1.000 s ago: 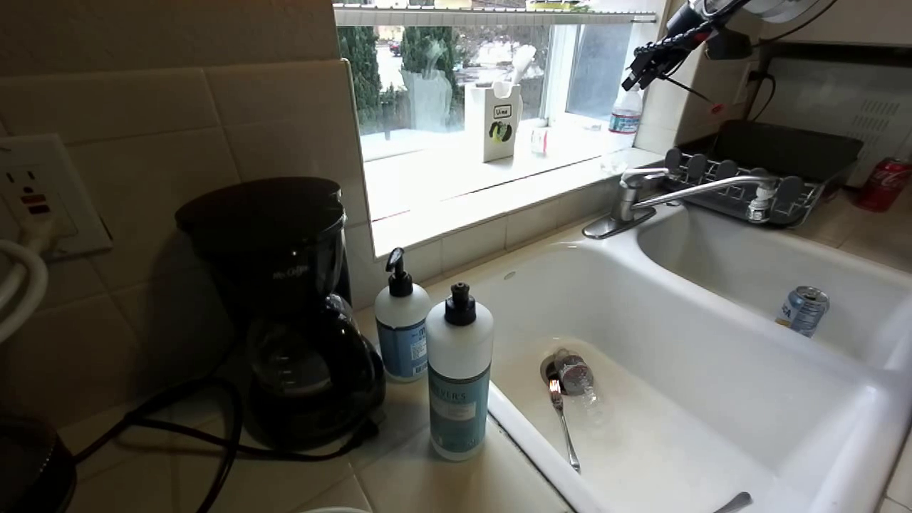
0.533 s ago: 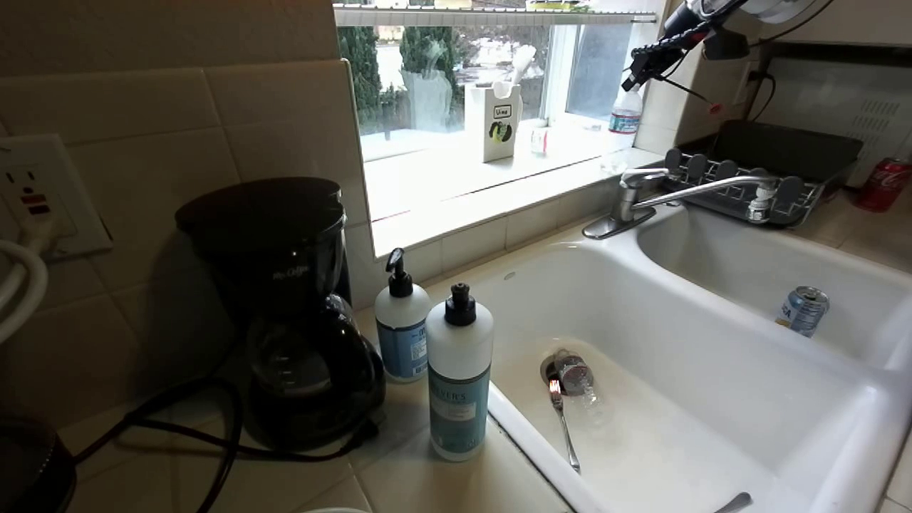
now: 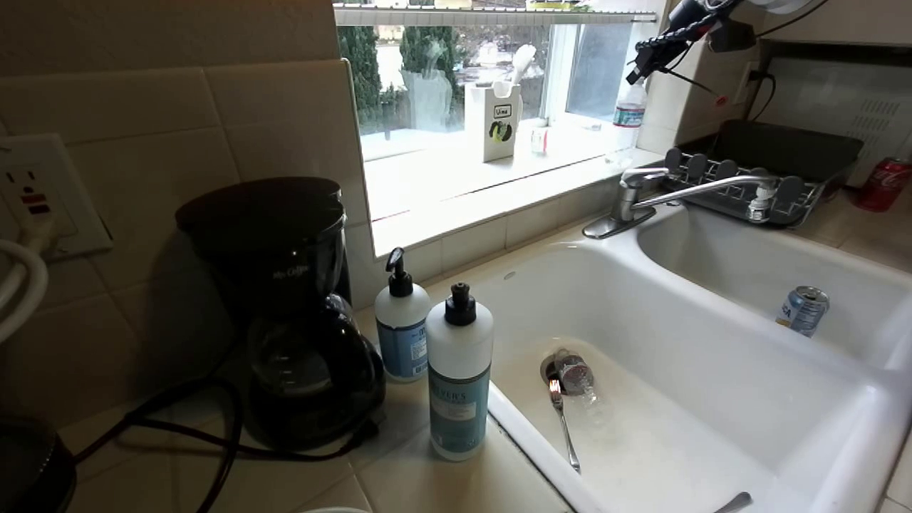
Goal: Remove the bottle from the window sill and put it in the dish rack
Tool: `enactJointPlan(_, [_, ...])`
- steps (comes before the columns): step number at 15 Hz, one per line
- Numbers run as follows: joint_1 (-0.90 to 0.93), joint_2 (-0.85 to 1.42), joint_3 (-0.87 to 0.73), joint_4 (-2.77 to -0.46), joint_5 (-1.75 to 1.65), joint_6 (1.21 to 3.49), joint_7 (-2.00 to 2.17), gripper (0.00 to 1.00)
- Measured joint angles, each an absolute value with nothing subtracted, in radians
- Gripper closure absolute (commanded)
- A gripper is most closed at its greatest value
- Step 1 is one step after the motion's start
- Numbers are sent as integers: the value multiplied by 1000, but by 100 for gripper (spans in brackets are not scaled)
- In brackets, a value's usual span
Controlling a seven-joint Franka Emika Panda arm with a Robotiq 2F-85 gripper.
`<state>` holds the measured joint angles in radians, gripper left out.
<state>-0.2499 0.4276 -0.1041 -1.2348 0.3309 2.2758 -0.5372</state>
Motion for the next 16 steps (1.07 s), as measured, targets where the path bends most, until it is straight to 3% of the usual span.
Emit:
enactJointPlan(10, [-322,40,-137,-1591,389,2250,-643,92])
enactJointPlan(16, [-334,-196,-276,-1838,324,2285,-514,92])
